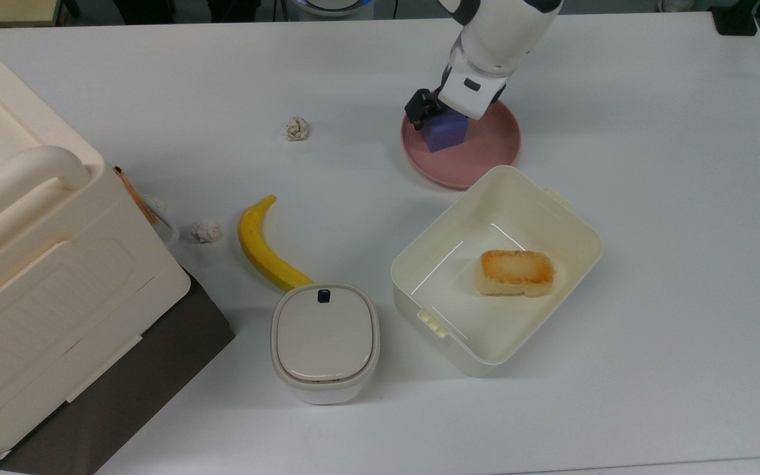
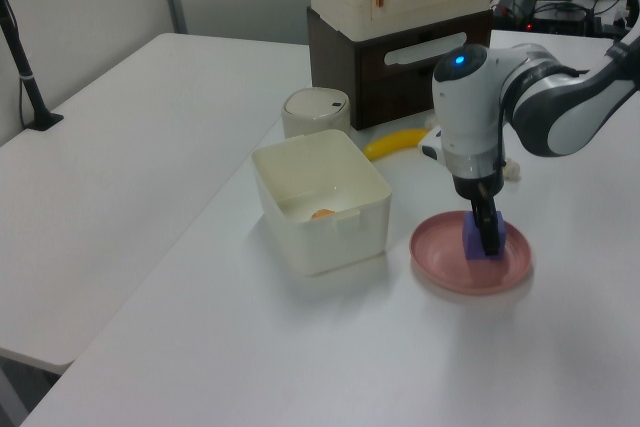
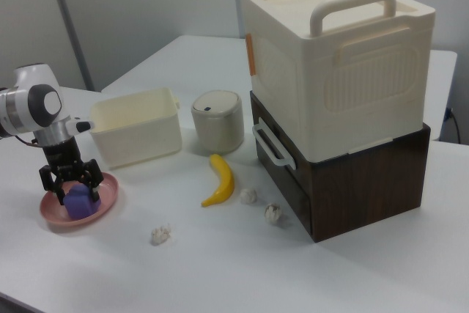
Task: Put the cube on the table
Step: 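Lift the cube off the plate and set it on the table beside the banana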
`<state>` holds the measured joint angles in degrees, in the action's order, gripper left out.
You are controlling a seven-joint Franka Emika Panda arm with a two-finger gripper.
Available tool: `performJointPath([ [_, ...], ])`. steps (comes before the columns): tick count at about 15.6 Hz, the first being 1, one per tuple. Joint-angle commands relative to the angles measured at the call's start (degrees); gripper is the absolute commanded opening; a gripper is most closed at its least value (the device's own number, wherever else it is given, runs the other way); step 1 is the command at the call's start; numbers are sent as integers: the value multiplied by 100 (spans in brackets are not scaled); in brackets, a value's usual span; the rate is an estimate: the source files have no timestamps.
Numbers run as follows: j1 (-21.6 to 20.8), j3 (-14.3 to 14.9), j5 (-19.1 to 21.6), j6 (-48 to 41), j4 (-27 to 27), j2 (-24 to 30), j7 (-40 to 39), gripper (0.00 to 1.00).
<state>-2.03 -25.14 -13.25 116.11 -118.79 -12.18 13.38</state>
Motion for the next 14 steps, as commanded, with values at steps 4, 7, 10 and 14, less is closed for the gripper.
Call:
performJointPath([
  [4,-78,44,-134,96,58,23,551,35],
  [7,10,44,-82,70,137,66,604,31],
  [10,229,53,-64,61,382,75,605,31],
  [14,729,88,-64,122,638,23,587,31],
])
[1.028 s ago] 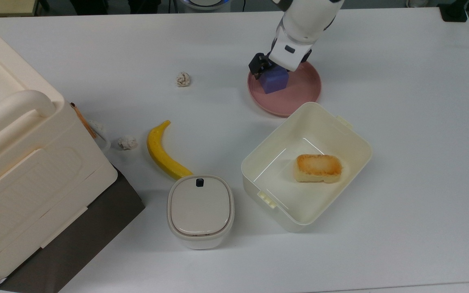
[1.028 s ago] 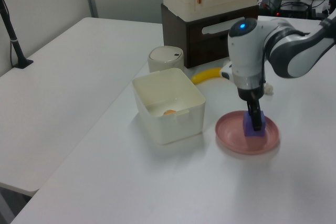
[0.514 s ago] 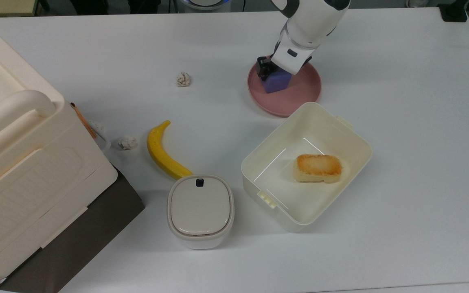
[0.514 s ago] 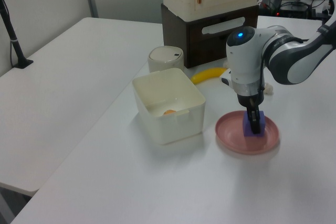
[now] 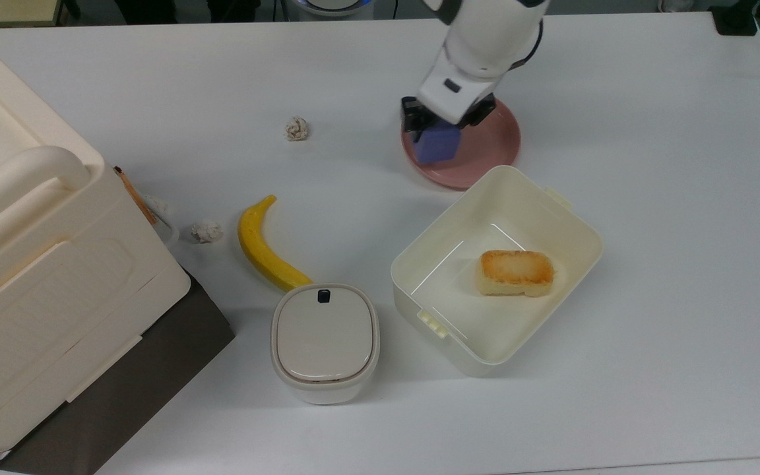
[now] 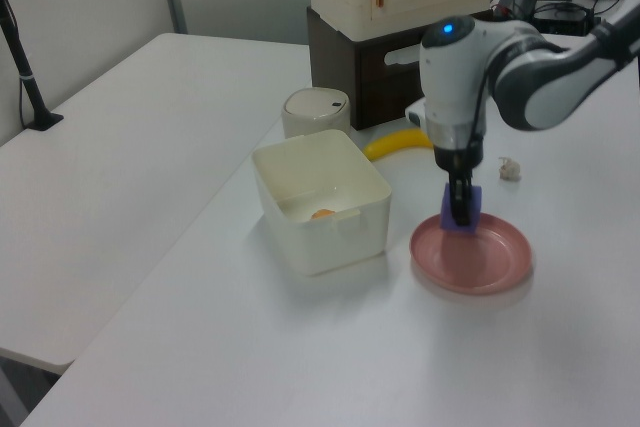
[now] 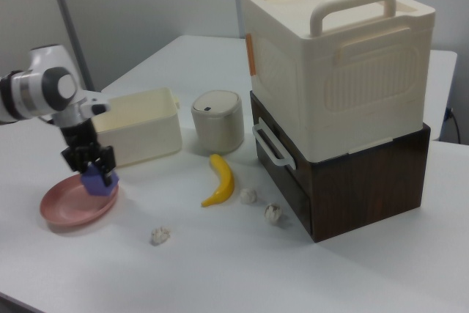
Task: Put the cube on the table
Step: 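Lift the cube off the plate and set it on the table beside the banana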
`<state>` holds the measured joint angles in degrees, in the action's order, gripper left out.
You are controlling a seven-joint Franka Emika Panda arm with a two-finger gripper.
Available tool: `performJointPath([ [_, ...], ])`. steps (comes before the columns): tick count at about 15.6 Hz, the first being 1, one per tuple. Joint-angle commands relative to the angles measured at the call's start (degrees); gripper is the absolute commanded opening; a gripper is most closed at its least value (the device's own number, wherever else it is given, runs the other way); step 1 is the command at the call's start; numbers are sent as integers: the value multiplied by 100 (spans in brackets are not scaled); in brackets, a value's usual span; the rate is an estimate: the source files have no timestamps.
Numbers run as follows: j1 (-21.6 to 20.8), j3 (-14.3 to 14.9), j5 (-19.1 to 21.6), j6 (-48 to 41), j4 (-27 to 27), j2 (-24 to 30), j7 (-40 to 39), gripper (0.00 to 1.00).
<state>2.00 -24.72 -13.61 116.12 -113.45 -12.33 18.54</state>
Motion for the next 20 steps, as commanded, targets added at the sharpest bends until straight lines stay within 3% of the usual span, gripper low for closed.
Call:
performJointPath([
  [1,432,55,-36,138,183,12,80,31],
  [2,511,81,-36,139,244,-50,89,32],
  [3,556,177,-36,147,332,-68,89,39],
  [5,565,292,-36,156,394,-85,176,84],
  [7,565,292,-71,156,394,-77,291,100],
  [14,574,309,-72,130,473,-15,326,100],
  [20,626,792,-1,68,772,555,300,100],
])
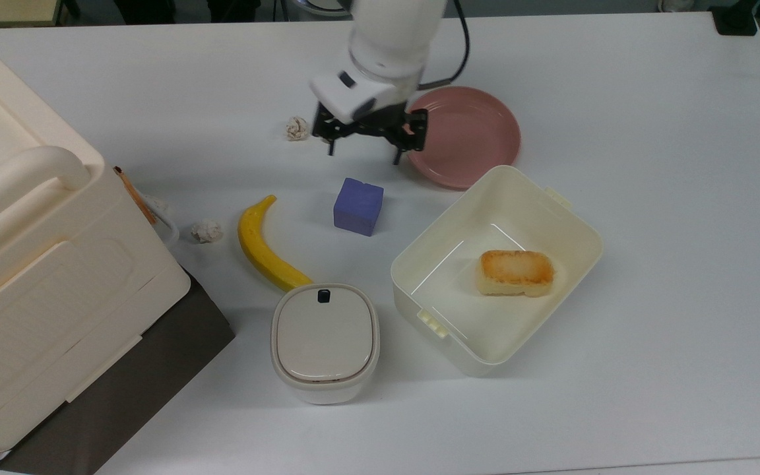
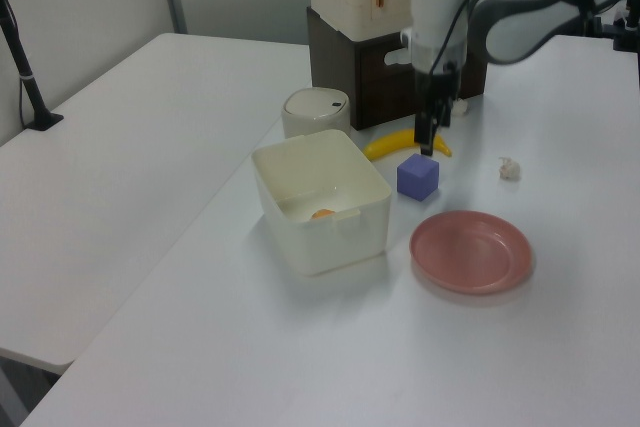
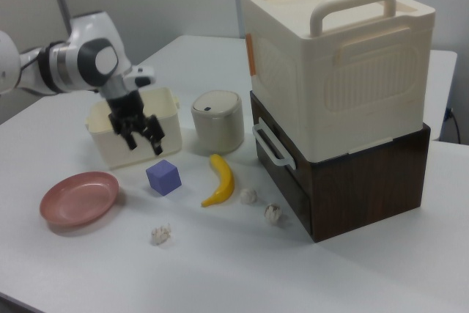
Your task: Put the cube on the table
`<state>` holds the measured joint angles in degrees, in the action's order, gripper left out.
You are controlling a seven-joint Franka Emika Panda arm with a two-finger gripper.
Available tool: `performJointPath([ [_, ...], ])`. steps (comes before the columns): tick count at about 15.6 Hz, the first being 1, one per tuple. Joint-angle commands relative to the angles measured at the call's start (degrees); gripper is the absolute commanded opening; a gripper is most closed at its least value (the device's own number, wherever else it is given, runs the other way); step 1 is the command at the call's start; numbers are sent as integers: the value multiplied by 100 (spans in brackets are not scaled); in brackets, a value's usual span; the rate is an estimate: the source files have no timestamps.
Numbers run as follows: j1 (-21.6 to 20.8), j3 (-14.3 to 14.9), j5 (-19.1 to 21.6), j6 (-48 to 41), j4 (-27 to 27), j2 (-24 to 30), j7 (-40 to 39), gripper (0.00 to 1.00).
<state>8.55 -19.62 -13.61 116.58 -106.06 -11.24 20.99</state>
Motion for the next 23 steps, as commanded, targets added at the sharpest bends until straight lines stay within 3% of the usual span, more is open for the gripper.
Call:
performJointPath([
  [1,-29,432,34,5,120,551,72,100],
  [6,-29,1152,736,-1073,867,921,-497,100],
  [7,-29,1406,972,-1503,1077,1035,-743,100],
  [11,-81,2233,1554,-2200,1140,1589,-1369,100],
  [16,-116,2472,1581,-2394,1255,1713,-1368,100],
  [23,-372,2210,1835,-1684,1123,1537,-984,100],
])
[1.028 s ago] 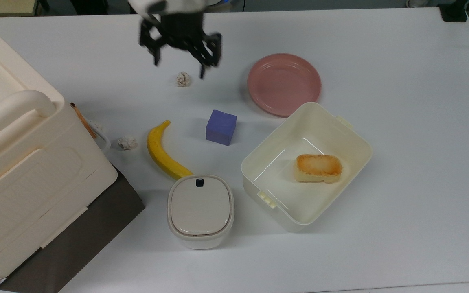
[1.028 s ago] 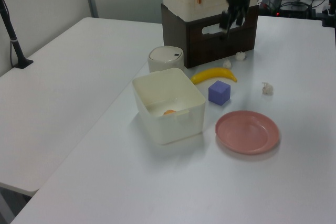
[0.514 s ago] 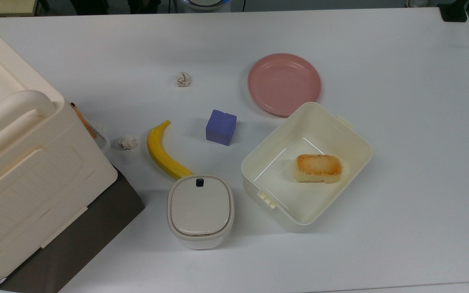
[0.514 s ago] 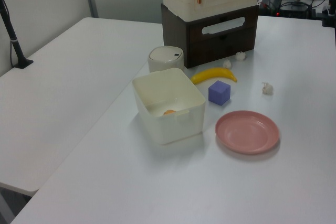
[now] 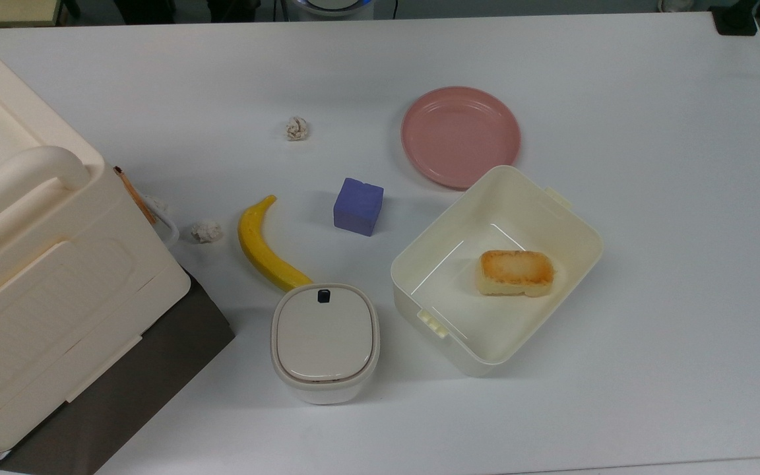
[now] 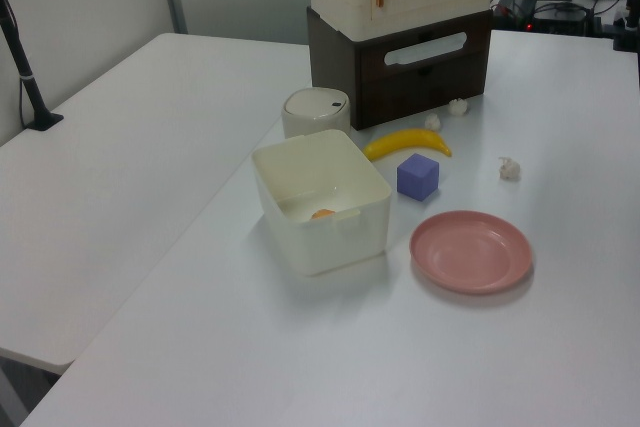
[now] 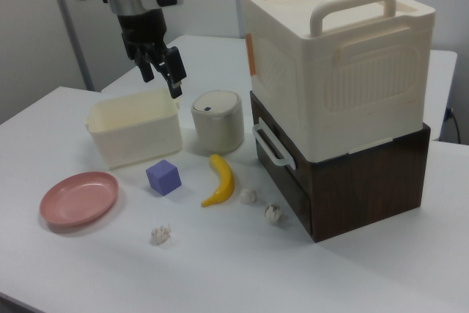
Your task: Put the cube on the table
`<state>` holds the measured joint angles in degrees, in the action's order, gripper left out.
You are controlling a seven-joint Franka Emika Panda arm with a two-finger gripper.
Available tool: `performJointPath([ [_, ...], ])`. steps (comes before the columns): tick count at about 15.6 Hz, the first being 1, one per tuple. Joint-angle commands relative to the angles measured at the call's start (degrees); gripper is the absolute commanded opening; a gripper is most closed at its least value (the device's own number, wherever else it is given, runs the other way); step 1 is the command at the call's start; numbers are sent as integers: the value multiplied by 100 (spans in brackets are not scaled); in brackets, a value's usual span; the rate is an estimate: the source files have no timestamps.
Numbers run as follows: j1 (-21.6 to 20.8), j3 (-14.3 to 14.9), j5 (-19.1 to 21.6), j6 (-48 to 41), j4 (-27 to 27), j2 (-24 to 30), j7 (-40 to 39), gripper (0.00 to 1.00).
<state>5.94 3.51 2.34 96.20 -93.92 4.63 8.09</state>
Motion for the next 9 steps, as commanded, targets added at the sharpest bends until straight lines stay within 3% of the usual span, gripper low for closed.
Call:
performJointPath([
  [1,-76,-261,302,494,-109,-93,595,100],
  [3,-93,-412,285,784,-266,-155,1053,100],
  [5,-85,-439,259,786,-294,-138,1029,100],
  [9,-85,-439,232,375,-276,-120,195,100],
])
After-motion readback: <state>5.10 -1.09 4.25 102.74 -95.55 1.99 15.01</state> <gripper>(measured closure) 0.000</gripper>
